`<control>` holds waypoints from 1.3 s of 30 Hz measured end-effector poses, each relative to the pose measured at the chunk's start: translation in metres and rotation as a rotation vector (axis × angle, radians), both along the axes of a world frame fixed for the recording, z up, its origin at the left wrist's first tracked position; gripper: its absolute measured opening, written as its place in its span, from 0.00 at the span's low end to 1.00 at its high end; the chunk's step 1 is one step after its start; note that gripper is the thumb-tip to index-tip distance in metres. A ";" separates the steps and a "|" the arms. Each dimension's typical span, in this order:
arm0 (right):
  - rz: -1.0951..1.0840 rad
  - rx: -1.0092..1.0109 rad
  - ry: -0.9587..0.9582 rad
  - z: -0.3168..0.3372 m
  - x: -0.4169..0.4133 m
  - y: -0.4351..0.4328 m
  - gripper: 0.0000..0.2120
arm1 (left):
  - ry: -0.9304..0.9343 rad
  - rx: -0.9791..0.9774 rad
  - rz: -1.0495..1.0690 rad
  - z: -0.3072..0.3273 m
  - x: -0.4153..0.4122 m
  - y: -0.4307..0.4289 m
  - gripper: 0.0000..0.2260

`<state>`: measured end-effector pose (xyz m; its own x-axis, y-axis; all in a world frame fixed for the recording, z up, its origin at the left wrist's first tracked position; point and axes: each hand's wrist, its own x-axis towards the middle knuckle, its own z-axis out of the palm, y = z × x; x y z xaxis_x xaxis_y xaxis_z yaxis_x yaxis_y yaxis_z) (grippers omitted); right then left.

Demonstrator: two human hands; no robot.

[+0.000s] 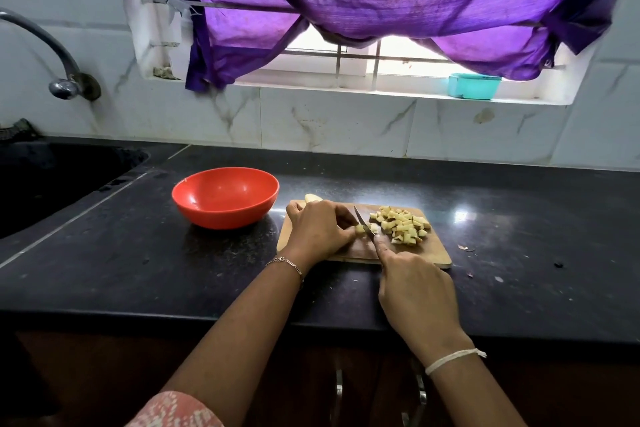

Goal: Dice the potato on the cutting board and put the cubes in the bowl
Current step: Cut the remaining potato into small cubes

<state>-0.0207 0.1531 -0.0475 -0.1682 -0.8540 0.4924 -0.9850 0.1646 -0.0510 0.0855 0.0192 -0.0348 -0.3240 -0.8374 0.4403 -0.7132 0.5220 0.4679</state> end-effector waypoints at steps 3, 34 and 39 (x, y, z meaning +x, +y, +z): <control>-0.003 0.041 0.074 0.007 0.001 -0.006 0.27 | -0.004 0.004 -0.009 0.000 0.001 0.001 0.10; -0.057 0.009 -0.112 0.001 0.000 -0.006 0.27 | 0.032 -0.041 0.019 -0.002 -0.003 0.007 0.10; -0.051 -0.009 -0.123 -0.001 0.004 0.005 0.28 | -0.067 -0.066 0.079 0.000 -0.001 0.006 0.13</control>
<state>-0.0163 0.1580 -0.0487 -0.2707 -0.8385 0.4730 -0.9617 0.2129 -0.1729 0.0843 0.0254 -0.0348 -0.2886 -0.8313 0.4751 -0.7821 0.4909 0.3838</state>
